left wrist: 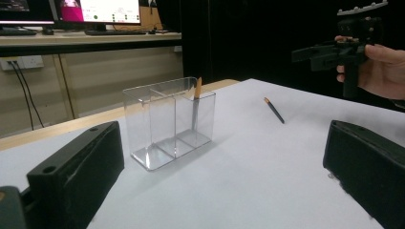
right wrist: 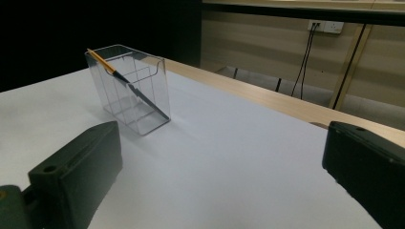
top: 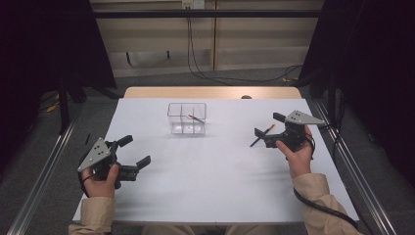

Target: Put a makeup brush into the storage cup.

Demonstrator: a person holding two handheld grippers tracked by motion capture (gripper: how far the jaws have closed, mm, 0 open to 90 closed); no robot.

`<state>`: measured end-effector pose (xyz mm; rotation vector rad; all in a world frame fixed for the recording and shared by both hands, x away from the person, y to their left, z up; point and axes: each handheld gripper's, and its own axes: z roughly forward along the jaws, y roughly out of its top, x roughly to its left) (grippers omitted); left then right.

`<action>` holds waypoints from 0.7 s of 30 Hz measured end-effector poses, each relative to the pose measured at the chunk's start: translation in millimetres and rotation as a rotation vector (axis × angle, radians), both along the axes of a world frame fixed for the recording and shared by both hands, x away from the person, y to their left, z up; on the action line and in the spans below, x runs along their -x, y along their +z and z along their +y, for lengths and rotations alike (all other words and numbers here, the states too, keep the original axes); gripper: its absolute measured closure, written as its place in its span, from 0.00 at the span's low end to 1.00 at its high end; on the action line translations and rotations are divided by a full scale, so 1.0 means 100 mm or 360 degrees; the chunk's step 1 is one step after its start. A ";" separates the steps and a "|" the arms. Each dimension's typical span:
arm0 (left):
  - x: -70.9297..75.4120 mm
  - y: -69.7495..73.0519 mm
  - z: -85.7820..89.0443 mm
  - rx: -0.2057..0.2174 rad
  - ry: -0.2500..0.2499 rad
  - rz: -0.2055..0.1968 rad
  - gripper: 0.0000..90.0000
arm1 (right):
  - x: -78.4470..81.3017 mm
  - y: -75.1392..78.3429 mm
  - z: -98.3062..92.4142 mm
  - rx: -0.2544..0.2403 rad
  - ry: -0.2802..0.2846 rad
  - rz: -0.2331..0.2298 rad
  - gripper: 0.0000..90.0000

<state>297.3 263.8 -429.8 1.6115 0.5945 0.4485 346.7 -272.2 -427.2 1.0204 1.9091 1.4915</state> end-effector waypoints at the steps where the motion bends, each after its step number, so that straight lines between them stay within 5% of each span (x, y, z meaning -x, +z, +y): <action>1: 0.00 0.00 0.00 0.0001 -0.0001 0.0000 0.00 | -0.02 0.00 0.00 -0.0004 -0.0007 -0.0001 0.00; 21: -0.01 0.00 0.01 -0.0006 0.0000 0.0003 0.00 | -0.41 -0.03 0.04 -0.0002 -0.0091 0.0037 0.00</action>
